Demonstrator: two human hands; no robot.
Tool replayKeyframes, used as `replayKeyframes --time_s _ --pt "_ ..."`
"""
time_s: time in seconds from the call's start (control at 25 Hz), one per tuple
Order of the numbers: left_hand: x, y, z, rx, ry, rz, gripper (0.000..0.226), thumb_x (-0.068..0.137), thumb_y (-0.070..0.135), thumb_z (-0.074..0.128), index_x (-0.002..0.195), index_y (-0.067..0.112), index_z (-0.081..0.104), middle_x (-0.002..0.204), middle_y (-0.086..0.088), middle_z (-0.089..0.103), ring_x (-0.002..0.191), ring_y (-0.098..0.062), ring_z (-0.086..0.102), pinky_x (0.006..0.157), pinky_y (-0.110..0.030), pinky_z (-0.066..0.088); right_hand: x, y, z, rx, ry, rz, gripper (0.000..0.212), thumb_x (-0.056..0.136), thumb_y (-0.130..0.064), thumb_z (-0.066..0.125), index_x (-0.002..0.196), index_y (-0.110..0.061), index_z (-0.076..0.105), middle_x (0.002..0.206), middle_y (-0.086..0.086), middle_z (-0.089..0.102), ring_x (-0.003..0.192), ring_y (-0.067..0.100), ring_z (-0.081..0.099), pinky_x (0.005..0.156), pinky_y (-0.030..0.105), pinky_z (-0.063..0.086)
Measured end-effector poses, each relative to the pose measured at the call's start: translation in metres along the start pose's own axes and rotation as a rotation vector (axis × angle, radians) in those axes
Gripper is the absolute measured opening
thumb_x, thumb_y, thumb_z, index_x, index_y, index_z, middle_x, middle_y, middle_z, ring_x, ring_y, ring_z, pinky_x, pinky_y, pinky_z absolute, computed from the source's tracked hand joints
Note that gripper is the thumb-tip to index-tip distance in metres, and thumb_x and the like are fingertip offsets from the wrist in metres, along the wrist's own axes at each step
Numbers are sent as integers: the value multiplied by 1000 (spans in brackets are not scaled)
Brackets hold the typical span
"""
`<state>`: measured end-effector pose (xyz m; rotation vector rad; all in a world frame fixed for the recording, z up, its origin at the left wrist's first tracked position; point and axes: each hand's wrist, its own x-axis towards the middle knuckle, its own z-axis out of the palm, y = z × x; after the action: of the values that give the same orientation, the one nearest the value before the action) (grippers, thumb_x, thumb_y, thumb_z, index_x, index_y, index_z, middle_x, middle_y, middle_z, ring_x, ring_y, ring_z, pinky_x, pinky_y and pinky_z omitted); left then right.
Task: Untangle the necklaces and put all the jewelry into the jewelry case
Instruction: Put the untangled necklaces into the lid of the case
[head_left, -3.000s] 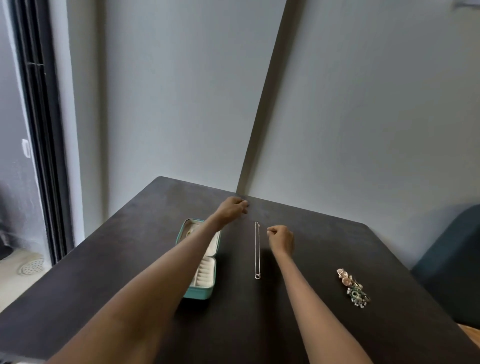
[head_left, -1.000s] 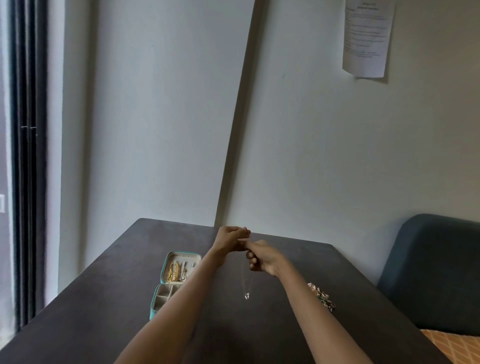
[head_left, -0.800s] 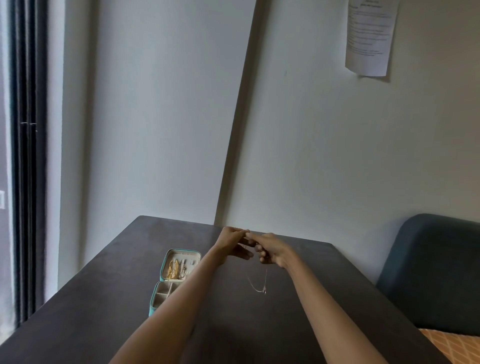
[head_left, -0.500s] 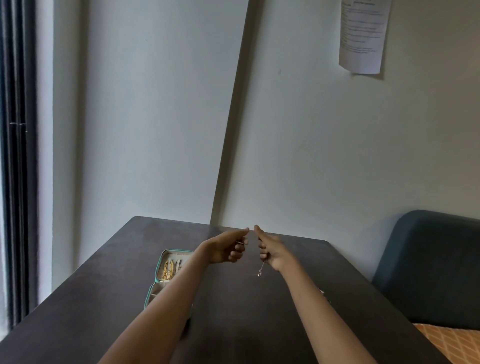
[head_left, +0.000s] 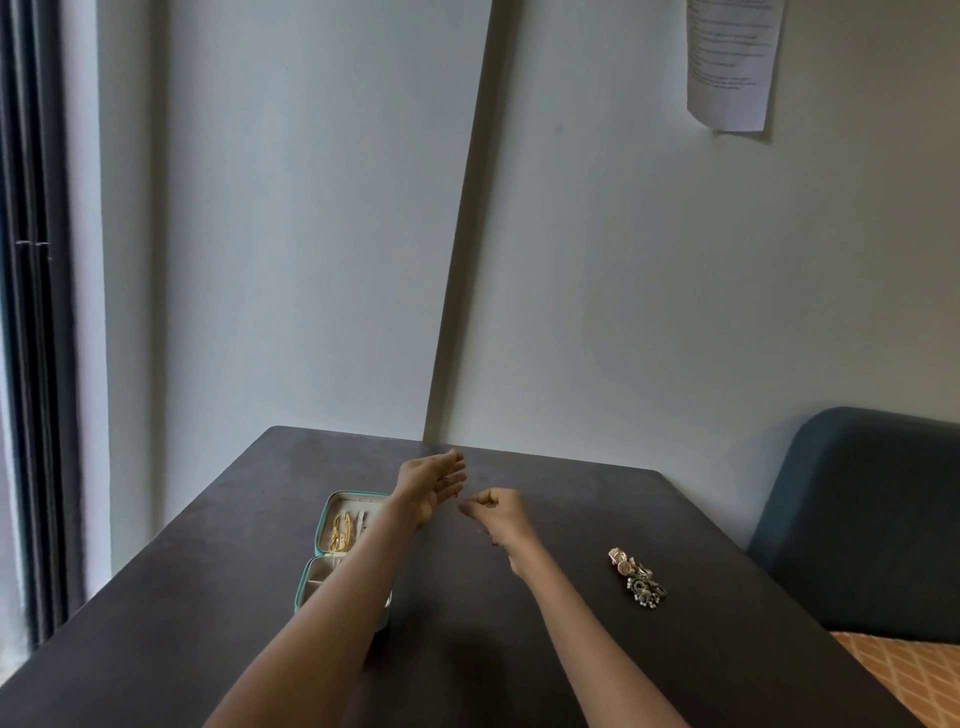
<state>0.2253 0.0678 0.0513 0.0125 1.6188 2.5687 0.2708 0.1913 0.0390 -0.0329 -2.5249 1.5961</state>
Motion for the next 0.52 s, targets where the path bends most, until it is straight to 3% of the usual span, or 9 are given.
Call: replayKeyframes --time_s 0.08,0.16,0.32,0.52 --pt "-3 -4 4 214 35 -11 20 92 9 58 101 -7 64 87 -17 65 72 -23 64 61 -28 57 1 -4 4 11 -3 -4 19 85 -29 67 70 -18 62 56 -6 52 50 8 43 44 19 32" --pt "-8 -4 11 268 17 -97 18 94 6 50 96 -7 62 83 -19 64 65 -25 63 52 -30 57 0 -11 3 167 1 60 26 88 -29 65 67 -15 59 54 -2 47 45 8 37 40 19 28" --pt "-13 5 19 353 -132 -264 26 94 4 33 89 -3 57 72 -14 58 61 -22 56 56 -29 50 -2 -13 -11 231 9 122 35 87 -37 64 63 -16 49 53 -2 42 40 7 34 38 18 26" --pt "-16 5 22 611 -290 -438 31 98 19 33 74 8 49 60 -4 41 51 -14 36 49 -23 34 3 2 -15 313 63 189 26 87 -33 65 77 -13 52 54 -2 44 41 7 35 38 19 27"
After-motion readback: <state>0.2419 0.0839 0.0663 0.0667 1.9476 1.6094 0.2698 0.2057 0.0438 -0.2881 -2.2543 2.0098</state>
